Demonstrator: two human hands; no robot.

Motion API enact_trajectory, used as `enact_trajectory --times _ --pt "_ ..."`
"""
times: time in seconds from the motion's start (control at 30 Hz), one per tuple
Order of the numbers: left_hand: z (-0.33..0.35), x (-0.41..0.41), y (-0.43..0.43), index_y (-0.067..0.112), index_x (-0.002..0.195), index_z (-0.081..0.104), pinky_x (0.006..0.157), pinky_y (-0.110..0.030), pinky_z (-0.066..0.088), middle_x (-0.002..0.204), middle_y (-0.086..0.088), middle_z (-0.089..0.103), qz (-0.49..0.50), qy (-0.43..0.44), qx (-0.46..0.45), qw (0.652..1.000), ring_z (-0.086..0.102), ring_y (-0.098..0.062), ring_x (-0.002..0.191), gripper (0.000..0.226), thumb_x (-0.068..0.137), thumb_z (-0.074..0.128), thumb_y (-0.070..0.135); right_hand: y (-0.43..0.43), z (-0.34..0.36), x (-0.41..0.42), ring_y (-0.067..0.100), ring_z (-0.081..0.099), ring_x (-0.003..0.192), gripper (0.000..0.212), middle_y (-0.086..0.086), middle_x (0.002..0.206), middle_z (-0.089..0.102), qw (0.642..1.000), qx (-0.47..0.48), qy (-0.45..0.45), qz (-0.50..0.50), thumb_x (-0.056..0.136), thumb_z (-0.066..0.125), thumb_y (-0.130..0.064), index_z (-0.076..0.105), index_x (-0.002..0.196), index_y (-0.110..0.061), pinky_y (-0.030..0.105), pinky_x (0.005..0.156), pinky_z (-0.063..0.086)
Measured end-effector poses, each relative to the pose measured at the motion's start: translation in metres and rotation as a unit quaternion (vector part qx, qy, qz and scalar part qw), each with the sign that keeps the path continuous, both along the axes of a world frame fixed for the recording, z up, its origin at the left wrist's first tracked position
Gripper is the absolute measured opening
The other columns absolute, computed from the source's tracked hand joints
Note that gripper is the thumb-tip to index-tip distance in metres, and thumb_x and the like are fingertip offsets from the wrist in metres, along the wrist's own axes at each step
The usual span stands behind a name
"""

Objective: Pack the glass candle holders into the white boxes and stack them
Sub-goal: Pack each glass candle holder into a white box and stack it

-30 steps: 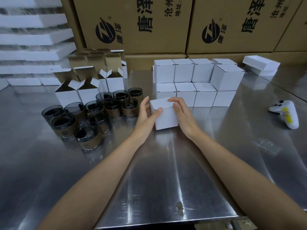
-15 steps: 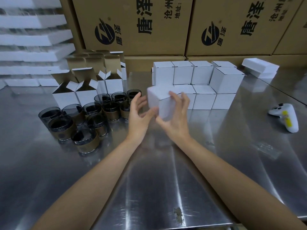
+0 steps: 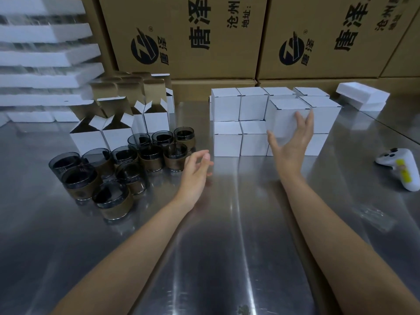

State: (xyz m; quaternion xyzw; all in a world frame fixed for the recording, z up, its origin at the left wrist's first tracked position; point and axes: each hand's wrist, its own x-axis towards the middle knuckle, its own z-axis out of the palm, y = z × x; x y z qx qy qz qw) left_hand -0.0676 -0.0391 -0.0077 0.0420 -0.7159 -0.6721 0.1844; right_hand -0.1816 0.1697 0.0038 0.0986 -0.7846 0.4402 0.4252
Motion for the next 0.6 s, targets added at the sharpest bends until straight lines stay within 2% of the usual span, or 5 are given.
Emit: enact_trajectory --times 0.07,0.13,0.23,0.3,0.6 --pt "0.001 0.000 0.000 0.022 0.105 0.058 0.067 -0.011 0.049 0.129 -0.023 0.050 -0.001 -0.005 -0.004 1.000 0.061 0.006 0.085 0.016 0.103 0.042 0.022 -0.002 0.003 -0.001 0.034 0.017 0.146 0.075 0.018 0.158 0.018 0.994 0.059 -0.021 -0.095 0.084 0.072 -0.038 0.039 0.144 -0.008 0.018 0.116 0.011" --pt "0.001 0.000 0.001 0.014 0.109 0.059 0.068 -0.011 0.049 0.129 -0.022 0.049 -0.001 -0.009 -0.009 1.000 0.060 0.001 0.089 0.020 0.104 0.041 0.020 -0.005 0.004 0.001 0.036 0.030 0.139 0.069 0.019 0.151 0.031 0.985 0.094 0.034 -0.143 0.083 0.071 -0.038 0.043 0.140 -0.013 0.039 0.115 0.026" --pt "0.002 0.000 0.001 0.009 0.111 0.060 0.070 -0.012 0.050 0.129 -0.019 0.048 0.000 -0.010 -0.016 1.000 0.060 -0.001 0.090 0.023 0.104 0.040 0.018 -0.011 0.000 0.005 0.033 0.053 0.110 0.044 0.018 0.120 0.058 0.975 0.138 0.140 -0.102 0.085 0.066 -0.021 0.054 0.127 -0.013 0.045 0.089 0.042" --pt "0.002 0.000 0.001 0.009 0.110 0.061 0.071 -0.012 0.050 0.129 -0.018 0.048 -0.003 -0.010 -0.022 1.000 0.060 -0.002 0.089 0.024 0.104 0.040 0.018 -0.016 -0.002 0.006 0.036 0.058 0.098 0.041 0.015 0.113 0.064 0.973 0.191 0.108 -0.066 0.084 0.064 -0.013 0.061 0.125 -0.008 0.043 0.081 0.043" --pt "0.000 -0.001 0.002 0.016 0.097 0.062 0.068 -0.011 0.048 0.124 -0.021 0.053 -0.012 -0.008 -0.013 1.000 0.061 -0.008 0.087 0.028 0.105 0.036 0.016 -0.019 -0.003 0.005 0.035 0.050 0.105 0.064 0.007 0.151 0.041 0.960 0.275 -0.018 -0.044 0.083 0.059 -0.009 0.042 0.144 -0.007 0.044 0.087 0.041"
